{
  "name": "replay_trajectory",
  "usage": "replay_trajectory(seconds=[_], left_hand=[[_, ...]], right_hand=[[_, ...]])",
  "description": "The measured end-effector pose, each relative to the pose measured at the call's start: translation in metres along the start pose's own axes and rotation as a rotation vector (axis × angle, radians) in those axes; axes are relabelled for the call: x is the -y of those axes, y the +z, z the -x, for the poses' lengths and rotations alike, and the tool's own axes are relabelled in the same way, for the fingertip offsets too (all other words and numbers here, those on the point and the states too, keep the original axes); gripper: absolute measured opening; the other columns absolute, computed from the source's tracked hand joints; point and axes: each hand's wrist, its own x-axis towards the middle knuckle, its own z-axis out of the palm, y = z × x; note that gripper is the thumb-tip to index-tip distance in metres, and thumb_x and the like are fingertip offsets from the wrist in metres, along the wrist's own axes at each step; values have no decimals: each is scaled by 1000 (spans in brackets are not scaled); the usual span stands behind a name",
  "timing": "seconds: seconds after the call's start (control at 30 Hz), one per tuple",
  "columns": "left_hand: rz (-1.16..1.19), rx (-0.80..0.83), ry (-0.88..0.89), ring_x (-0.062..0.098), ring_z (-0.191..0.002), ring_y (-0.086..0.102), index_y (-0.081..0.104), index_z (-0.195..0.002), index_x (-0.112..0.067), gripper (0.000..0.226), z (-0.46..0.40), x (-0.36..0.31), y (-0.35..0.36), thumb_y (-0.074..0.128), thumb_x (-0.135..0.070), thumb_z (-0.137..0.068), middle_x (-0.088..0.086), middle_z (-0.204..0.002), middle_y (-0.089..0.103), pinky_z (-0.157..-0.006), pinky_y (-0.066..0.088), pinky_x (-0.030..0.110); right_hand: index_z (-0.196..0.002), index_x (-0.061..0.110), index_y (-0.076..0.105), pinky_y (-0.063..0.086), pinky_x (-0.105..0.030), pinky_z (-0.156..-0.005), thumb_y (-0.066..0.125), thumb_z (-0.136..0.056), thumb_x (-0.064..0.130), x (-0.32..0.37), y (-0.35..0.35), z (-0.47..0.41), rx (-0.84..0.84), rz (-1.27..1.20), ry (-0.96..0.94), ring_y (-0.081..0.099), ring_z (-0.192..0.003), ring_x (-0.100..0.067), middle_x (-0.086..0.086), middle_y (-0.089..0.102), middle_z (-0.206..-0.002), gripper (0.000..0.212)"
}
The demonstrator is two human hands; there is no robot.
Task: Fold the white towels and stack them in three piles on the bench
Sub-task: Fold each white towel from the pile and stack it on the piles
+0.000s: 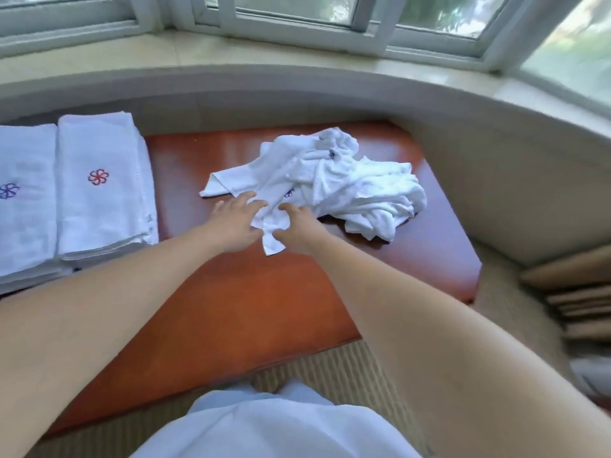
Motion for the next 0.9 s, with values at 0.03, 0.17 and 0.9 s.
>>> replay_trajectory(seconds=[0.03, 0.17, 0.9], left_hand=[[-18, -26, -11, 28, -150, 29, 39, -155, -26, 64, -1, 14, -1, 62, -37, -97, 6, -166, 24, -117, 29, 46], [30, -75, -4, 37, -136, 48, 51, -147, -21, 63, -42, 15, 19, 75, -30, -89, 11, -158, 41, -104, 43, 51], [296, 200, -410, 30, -141, 41, 29, -158, -28, 70, -228, -93, 72, 60, -39, -95, 0, -166, 18, -109, 42, 45]], right_hand=[[-156, 23, 33, 41, -39, -107, 58, -95, 34, 12, 5, -2, 25, -23, -12, 45, -134, -30, -12, 35, -154, 67], [-154, 21, 34, 38, -36, -103, 51, -97, 27, -3, -4, -29, 111, 34, 1, 43, -133, -30, -12, 39, -150, 60], [-149, 24, 41, 48, -36, -81, 60, -93, 18, -158, -84, -245, 171, 56, -207, 60, -106, -30, -4, 29, -153, 59]])
